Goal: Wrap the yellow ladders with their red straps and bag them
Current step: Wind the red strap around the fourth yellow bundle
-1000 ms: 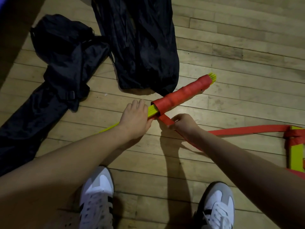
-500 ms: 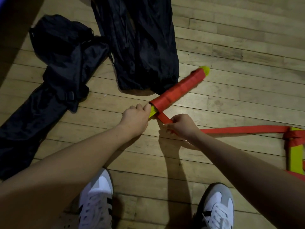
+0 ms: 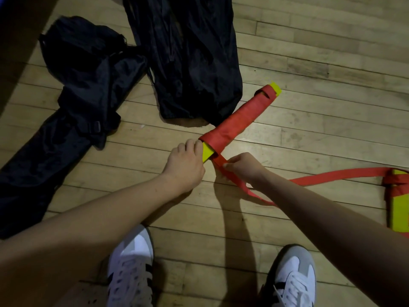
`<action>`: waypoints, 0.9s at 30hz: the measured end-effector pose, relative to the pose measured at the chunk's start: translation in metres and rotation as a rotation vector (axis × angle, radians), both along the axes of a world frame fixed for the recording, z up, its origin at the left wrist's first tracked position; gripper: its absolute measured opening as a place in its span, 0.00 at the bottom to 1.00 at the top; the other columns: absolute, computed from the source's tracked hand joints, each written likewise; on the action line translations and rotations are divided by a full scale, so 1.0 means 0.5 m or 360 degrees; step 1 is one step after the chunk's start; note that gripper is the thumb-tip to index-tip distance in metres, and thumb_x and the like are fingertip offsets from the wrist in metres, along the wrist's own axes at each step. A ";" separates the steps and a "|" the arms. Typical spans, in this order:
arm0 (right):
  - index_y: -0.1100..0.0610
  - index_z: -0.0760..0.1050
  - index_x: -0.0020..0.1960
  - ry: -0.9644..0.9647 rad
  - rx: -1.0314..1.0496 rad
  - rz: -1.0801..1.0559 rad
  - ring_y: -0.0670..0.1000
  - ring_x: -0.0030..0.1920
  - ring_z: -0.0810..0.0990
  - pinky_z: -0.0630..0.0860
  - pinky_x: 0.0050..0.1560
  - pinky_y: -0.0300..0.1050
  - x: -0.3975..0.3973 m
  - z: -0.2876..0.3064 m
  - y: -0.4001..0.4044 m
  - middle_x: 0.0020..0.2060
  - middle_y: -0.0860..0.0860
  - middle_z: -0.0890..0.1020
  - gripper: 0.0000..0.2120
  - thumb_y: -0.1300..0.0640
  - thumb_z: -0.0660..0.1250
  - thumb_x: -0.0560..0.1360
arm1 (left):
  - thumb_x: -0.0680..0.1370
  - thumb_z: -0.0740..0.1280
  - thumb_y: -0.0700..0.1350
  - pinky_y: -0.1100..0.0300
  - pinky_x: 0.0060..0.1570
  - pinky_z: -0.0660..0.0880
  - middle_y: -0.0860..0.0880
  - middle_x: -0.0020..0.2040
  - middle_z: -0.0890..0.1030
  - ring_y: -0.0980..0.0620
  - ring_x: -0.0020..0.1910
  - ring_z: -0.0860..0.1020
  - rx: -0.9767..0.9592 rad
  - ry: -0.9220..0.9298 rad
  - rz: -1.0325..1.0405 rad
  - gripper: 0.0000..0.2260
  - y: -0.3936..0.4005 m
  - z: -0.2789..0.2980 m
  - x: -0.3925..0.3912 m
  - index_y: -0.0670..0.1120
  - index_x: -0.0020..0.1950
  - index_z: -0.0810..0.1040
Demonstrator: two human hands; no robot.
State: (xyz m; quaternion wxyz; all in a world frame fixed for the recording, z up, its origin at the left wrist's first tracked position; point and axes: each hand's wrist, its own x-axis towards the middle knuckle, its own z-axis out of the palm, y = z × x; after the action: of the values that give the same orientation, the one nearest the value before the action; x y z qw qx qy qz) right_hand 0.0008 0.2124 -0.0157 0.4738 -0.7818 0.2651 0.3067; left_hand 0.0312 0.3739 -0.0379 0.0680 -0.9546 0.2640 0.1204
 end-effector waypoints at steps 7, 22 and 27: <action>0.67 0.82 0.44 0.0010 0.0013 -0.0046 0.44 0.26 0.76 0.71 0.26 0.30 -0.002 0.006 0.001 0.30 0.53 0.80 0.09 0.64 0.65 0.77 | 0.81 0.59 0.53 0.53 0.55 0.70 0.41 0.61 0.72 0.43 0.60 0.72 -0.0025 0.0162 0.0178 0.21 -0.001 0.010 0.009 0.39 0.67 0.66; 0.62 0.80 0.36 -0.0082 0.0049 -0.0151 0.47 0.27 0.78 0.74 0.29 0.34 0.002 -0.005 0.012 0.29 0.54 0.80 0.10 0.63 0.67 0.76 | 0.73 0.71 0.58 0.53 0.51 0.72 0.44 0.62 0.71 0.44 0.61 0.70 -0.0177 0.0382 0.0476 0.30 -0.019 -0.005 0.041 0.46 0.68 0.65; 0.62 0.80 0.37 -0.0078 0.0068 -0.0179 0.51 0.34 0.78 0.75 0.38 0.41 0.004 -0.008 0.009 0.37 0.59 0.83 0.11 0.62 0.65 0.77 | 0.74 0.69 0.58 0.52 0.52 0.72 0.44 0.64 0.70 0.43 0.62 0.69 -0.0094 0.0274 0.0324 0.30 -0.022 0.001 0.064 0.46 0.70 0.65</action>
State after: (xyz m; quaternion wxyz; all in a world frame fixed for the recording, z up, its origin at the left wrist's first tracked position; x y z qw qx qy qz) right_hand 0.0026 0.2168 -0.0196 0.5132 -0.7627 0.2902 0.2660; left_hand 0.0630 0.3629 -0.0372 0.0044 -0.9641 0.1741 0.2004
